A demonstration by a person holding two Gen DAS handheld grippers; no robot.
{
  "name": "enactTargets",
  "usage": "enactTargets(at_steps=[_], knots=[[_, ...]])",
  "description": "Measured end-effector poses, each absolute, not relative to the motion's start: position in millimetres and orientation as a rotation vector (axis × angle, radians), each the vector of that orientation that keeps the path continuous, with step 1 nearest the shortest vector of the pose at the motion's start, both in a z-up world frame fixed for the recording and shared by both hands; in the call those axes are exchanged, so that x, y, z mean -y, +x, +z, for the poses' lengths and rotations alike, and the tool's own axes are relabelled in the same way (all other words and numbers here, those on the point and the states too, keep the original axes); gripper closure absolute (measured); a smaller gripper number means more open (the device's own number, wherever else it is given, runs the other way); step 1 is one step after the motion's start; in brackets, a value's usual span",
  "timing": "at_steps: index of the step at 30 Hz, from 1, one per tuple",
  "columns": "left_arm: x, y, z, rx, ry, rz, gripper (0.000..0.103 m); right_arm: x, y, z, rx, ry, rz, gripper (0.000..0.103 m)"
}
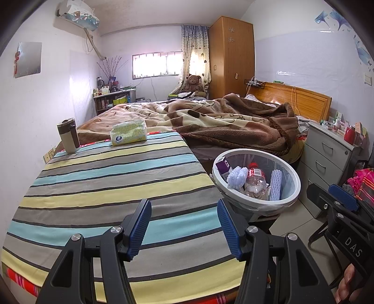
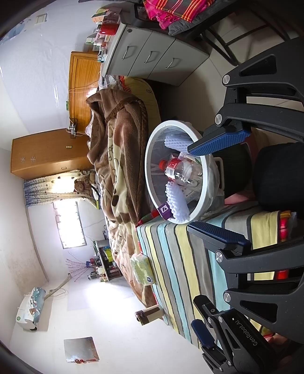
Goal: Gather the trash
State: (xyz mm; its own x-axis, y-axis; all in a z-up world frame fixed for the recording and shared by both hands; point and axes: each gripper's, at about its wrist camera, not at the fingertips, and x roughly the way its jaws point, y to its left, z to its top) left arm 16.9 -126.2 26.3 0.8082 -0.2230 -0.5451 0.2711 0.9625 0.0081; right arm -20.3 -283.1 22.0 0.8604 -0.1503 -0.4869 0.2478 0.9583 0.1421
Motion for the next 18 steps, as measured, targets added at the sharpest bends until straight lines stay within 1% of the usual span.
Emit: enactTargets(at_steps=[18], knots=[[125.3,17.1,25.8,-0.572,0.086,-0.265,0.045,282.3,-21.0,23.0,-0.495,0.203,-0.208,0.042]])
